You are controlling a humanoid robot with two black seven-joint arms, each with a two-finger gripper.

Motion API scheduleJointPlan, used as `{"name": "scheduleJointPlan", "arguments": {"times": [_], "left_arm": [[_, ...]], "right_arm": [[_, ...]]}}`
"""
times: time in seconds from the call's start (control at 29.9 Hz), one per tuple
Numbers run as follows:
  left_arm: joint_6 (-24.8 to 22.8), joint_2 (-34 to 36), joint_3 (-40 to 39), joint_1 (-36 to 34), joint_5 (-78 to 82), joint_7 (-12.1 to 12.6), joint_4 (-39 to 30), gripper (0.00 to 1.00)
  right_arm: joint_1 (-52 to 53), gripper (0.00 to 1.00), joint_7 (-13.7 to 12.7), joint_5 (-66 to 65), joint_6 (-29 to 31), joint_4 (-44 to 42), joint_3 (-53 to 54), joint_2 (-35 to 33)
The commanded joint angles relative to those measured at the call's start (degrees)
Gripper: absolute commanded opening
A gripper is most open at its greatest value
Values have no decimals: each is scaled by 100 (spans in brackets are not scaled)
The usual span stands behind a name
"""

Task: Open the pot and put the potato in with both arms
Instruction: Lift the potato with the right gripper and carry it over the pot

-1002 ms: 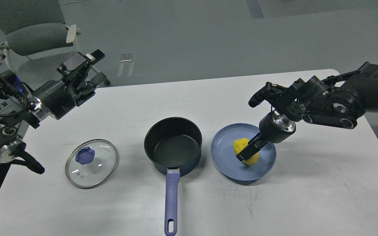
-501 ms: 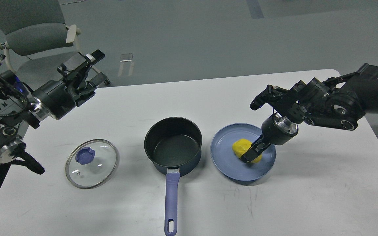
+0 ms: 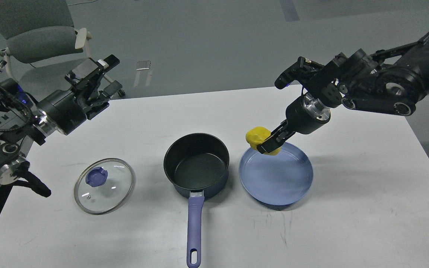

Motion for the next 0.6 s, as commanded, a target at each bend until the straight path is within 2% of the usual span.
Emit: {"name": "scheduleJointPlan", "arguments": {"times": [0.0,0.37,0.57], "left_arm": [[0,-1,-8,6,-2,0,-8,97],[0,-1,-69,14,-2,0,-34,97],[0,8,-78,14,-2,0,-34,97]], "right_arm": [[164,36,0,100,-35,-26,56,340],[-64,37,0,838,-404,-711,-41,1737],[-441,38,0,847,-456,-1220,-111,1747]]}}
